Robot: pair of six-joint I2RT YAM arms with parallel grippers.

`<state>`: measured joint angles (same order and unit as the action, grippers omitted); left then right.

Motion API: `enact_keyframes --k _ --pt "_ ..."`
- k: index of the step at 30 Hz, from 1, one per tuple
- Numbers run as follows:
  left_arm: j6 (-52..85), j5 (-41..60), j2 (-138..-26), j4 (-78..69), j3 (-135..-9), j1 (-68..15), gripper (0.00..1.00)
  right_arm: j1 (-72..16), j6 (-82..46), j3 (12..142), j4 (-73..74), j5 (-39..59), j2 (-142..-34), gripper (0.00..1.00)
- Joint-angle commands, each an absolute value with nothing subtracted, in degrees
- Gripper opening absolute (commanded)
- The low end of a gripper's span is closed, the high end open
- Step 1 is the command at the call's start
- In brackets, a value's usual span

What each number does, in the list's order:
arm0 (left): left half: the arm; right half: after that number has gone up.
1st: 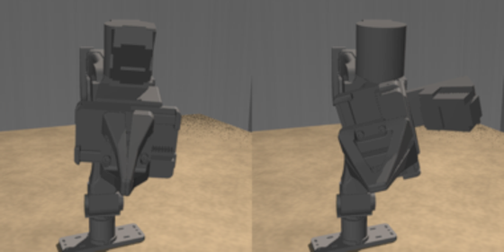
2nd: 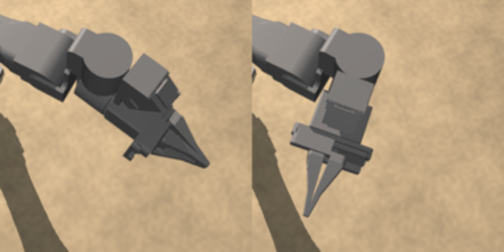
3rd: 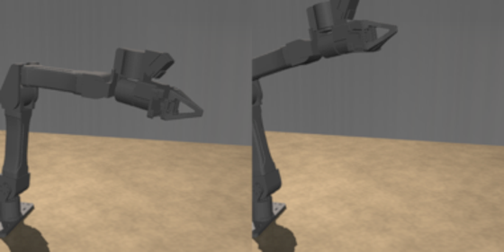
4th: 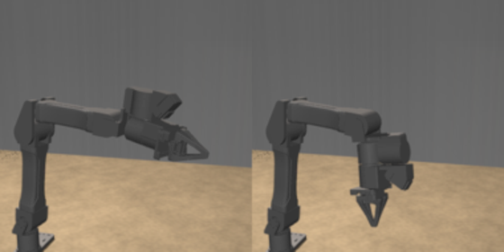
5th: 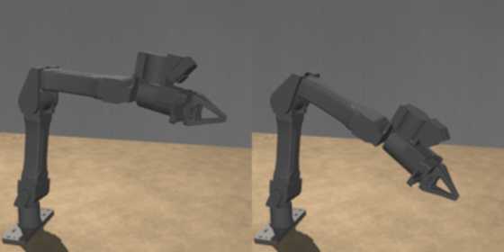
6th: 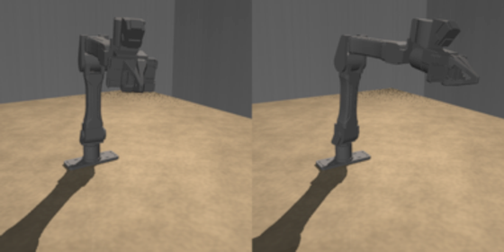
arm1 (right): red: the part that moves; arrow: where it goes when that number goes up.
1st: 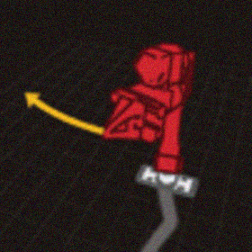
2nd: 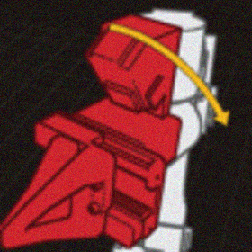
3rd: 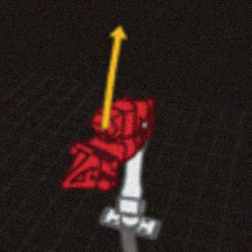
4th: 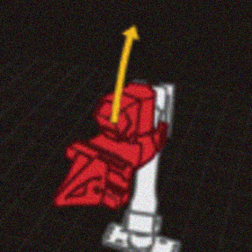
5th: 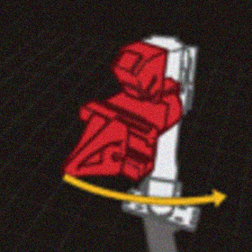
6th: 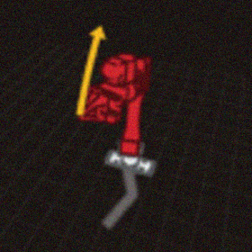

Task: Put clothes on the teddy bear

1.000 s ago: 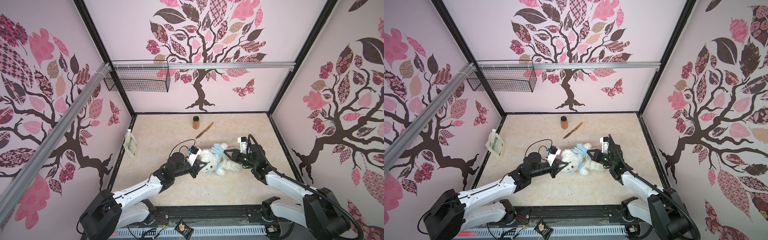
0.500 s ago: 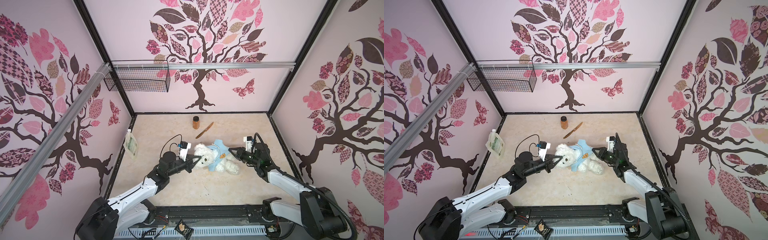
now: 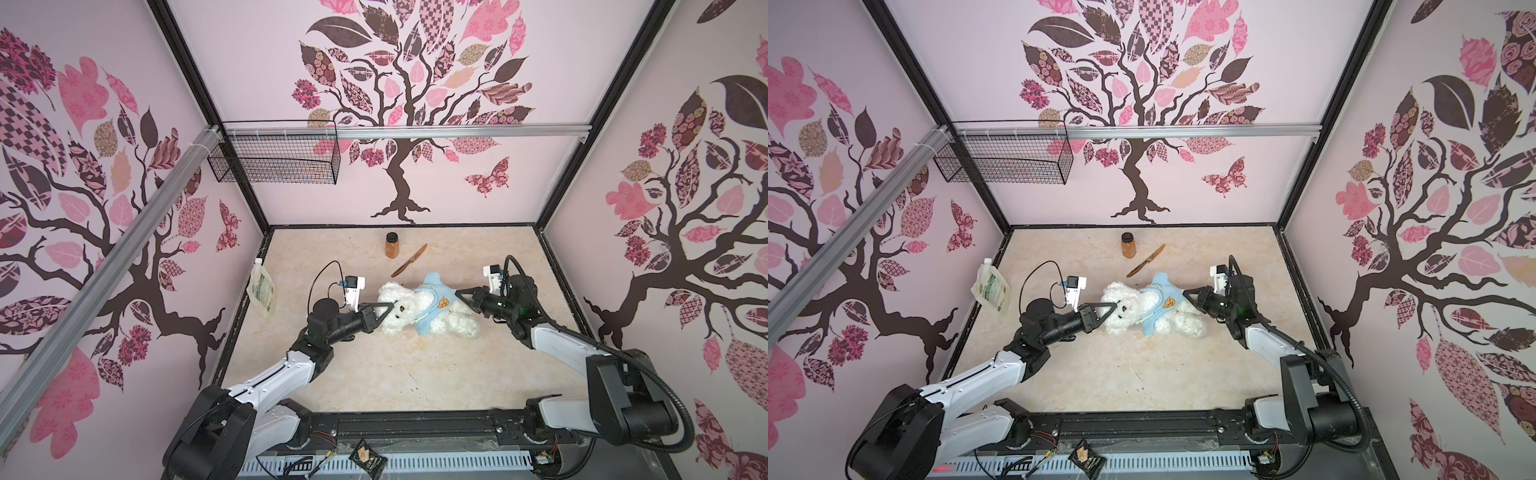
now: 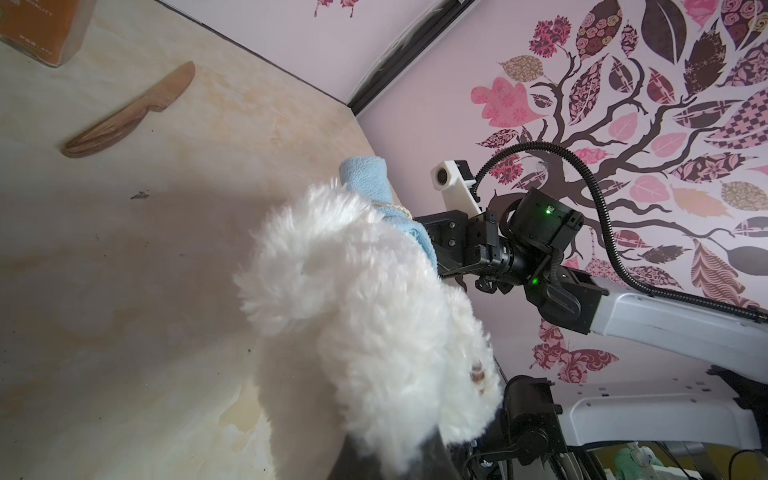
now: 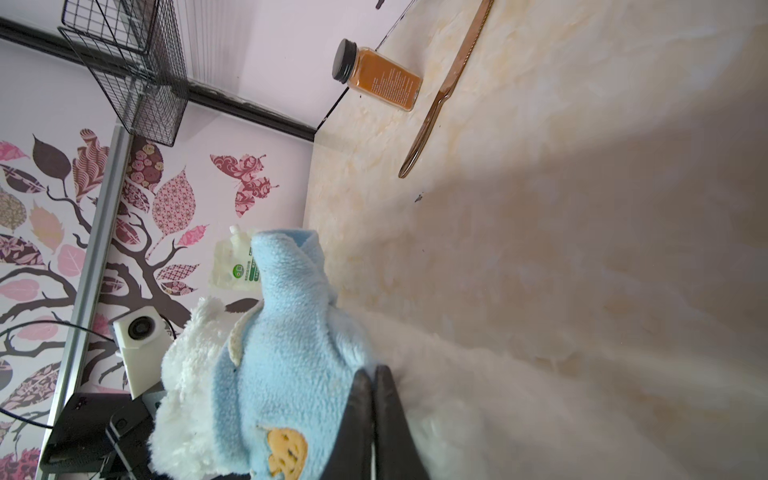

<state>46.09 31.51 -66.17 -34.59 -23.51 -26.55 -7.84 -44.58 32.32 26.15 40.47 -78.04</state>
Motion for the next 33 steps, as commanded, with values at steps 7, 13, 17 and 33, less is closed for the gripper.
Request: enact_keyframes --k 7,13,17,33 --pt "58.2 28.9 -72.8 -15.2 -39.5 -23.6 0.00 -10.6 -33.5 40.0 21.7 37.1 -80.3 0.31" --pt "75.4 36.3 -77.9 -16.9 -40.9 -19.1 0.00 -14.6 -29.0 37.8 21.6 32.5 -73.4 0.36" --pt "86.7 36.7 -78.5 -22.0 -39.8 -17.5 0.00 -26.0 -17.3 35.8 19.5 23.7 -67.3 0.38" --pt "107.4 38.6 -80.8 -31.6 -37.8 -15.6 0.00 -41.9 4.0 21.0 58.8 5.7 -79.6 0.30"
